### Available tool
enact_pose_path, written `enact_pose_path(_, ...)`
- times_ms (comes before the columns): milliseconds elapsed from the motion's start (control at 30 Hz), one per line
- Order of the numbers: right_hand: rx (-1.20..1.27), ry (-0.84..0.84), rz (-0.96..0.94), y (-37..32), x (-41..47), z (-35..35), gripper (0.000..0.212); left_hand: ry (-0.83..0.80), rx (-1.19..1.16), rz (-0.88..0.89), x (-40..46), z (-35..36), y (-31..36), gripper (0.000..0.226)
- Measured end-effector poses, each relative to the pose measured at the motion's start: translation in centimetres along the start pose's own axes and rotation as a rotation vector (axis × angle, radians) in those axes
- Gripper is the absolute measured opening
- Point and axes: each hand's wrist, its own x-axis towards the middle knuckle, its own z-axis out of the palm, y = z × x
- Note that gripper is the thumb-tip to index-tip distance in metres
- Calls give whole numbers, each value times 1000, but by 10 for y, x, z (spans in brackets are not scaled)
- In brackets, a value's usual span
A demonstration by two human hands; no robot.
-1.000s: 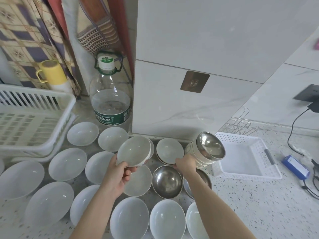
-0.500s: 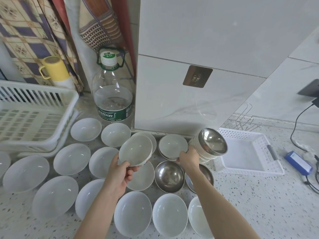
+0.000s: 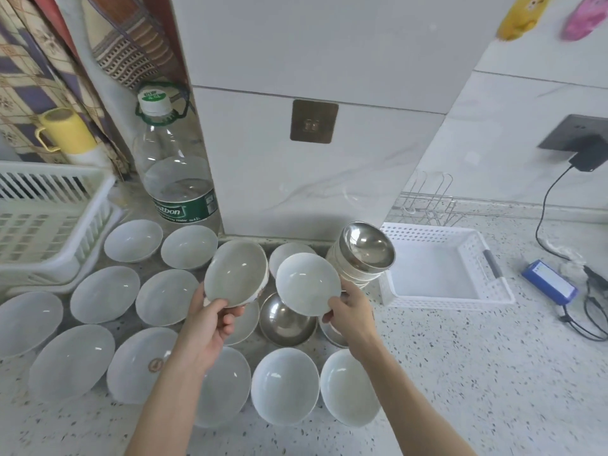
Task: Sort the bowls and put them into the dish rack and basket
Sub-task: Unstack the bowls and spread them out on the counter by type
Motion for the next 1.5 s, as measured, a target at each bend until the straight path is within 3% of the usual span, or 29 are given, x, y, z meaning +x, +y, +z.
enact_pose_path(200, 105, -16, 19, 23, -21, -71, 41, 20, -58, 7, -23, 43, -33, 40)
enact_pose_path(567, 124, 146, 149, 101, -30, -176, 38, 14, -32, -21, -53, 129, -82, 41)
enact_pose_path(1067, 0, 37, 175, 127, -2, -170, 46, 67, 7, -23, -88, 129, -102, 47)
enact_pose_path(1500, -4, 58, 159, 133, 8, -162, 46, 85, 56, -47, -104, 120, -112, 53)
